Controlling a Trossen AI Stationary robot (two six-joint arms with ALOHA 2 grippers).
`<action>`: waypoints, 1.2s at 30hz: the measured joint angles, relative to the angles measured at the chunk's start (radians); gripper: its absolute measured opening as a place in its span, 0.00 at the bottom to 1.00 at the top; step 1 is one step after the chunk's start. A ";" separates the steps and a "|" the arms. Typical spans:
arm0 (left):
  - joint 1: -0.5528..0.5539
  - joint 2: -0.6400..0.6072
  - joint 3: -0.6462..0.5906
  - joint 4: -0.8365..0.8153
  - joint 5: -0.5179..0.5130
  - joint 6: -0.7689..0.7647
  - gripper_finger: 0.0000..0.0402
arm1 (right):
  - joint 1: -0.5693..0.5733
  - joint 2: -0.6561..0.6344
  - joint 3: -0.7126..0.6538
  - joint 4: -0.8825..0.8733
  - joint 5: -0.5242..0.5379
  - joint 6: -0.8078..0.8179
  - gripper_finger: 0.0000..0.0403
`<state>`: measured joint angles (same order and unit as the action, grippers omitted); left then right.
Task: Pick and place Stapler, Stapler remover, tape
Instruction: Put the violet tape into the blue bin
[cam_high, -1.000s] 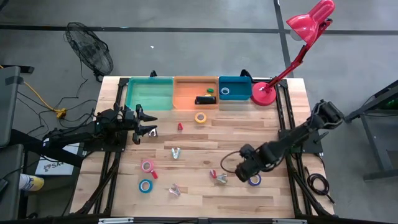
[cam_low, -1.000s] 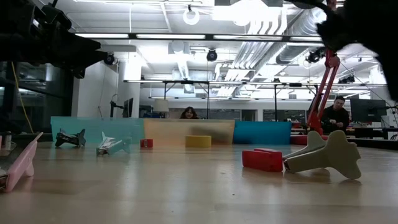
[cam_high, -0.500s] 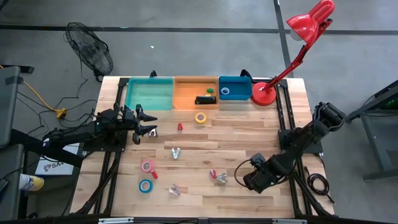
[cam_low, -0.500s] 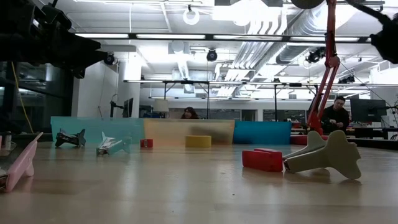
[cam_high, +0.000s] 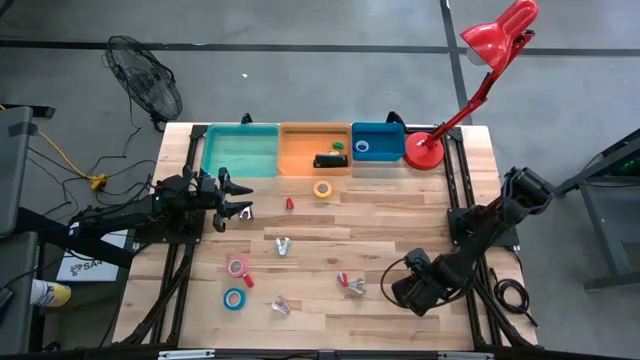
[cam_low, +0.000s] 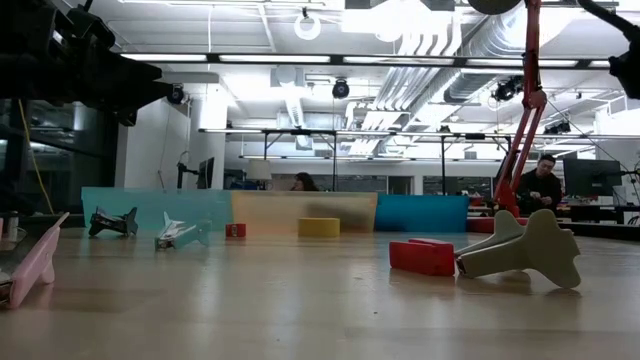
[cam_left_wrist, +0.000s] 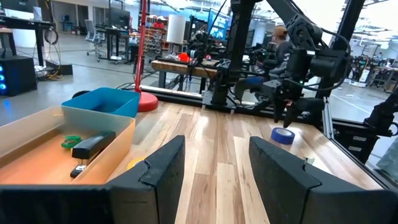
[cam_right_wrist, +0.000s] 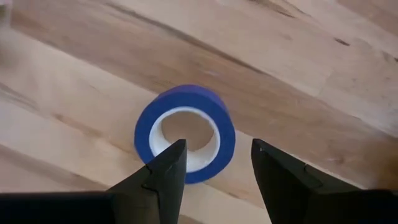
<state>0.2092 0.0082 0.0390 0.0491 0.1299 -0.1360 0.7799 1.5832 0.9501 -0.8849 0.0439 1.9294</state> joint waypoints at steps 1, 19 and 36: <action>0.000 0.000 0.000 0.000 0.000 0.000 0.44 | 0.000 0.006 0.000 0.000 0.000 0.000 0.43; 0.000 0.000 0.000 0.000 0.000 0.000 0.44 | 0.000 0.079 0.000 0.031 -0.051 -0.007 0.34; 0.000 0.000 0.000 0.000 0.000 0.000 0.44 | 0.000 0.079 0.000 0.044 -0.034 -0.045 0.08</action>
<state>0.2090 0.0078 0.0387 0.0490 0.1299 -0.1358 0.7799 1.6623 0.9503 -0.8410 0.0102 1.8848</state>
